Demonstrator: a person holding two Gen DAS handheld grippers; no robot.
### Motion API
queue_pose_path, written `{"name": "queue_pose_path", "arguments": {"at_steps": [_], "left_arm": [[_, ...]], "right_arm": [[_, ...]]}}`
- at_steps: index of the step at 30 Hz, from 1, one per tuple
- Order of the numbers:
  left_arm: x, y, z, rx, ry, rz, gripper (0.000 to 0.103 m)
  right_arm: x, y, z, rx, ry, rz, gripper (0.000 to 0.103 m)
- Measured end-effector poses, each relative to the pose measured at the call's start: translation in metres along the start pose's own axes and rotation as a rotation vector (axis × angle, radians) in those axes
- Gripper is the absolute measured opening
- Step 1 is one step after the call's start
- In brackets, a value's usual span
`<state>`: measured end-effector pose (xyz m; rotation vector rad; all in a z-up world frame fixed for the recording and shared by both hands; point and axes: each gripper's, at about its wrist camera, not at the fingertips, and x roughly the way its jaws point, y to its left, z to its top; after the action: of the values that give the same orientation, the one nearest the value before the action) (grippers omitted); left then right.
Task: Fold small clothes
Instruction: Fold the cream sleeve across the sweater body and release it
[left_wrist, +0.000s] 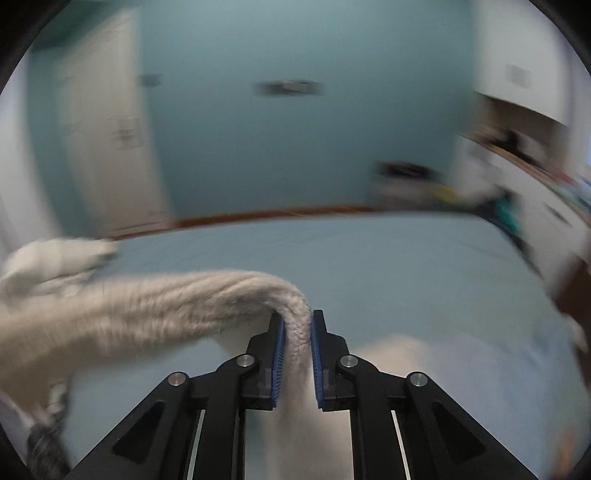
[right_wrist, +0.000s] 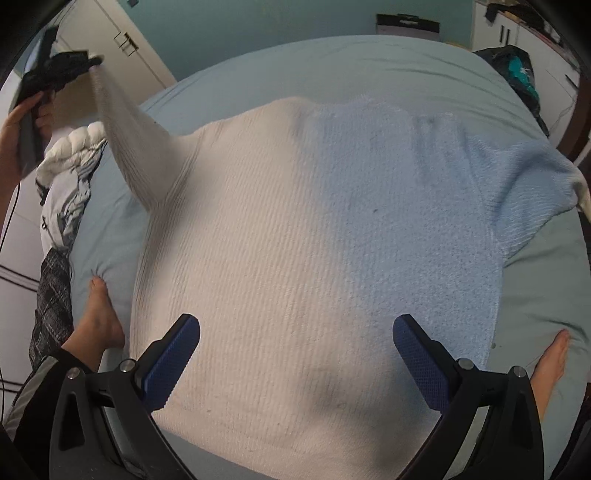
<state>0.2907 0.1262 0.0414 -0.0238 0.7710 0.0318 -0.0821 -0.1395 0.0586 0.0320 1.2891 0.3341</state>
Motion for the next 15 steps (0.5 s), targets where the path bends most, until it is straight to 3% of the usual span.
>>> {"name": "queue_pose_path", "arguments": {"at_steps": [1,2,3,4,7,12,15], "left_arm": [[0.002,-0.033,-0.017,0.023,0.077,-0.161,0.030],[0.004,-0.061,-0.038,0.031,0.162,-0.319,0.061],[0.005,-0.076,-0.054,0.034,0.214,-0.368,0.079],[0.003,-0.085,-0.068,0.036,0.239,-0.356,0.098],[-0.007,-0.083,-0.098,0.069,0.255,-0.292,0.098],[-0.022,-0.030,-0.140,0.125,0.211,-0.022,0.100],[-0.009,0.010,-0.160,0.102,0.207,0.074,0.100]], "right_arm": [[0.001,-0.005,0.000,0.012,-0.006,-0.012,0.102],[0.003,-0.015,0.000,0.037,-0.005,-0.020,0.102],[0.004,-0.021,-0.001,0.058,-0.001,-0.019,0.102],[0.008,-0.029,-0.002,0.091,0.011,-0.014,0.102],[0.015,-0.042,-0.005,0.146,0.038,0.000,0.102],[0.018,-0.047,-0.005,0.155,0.025,0.015,0.102],[0.021,-0.054,0.016,0.173,0.013,0.050,0.102]]}}
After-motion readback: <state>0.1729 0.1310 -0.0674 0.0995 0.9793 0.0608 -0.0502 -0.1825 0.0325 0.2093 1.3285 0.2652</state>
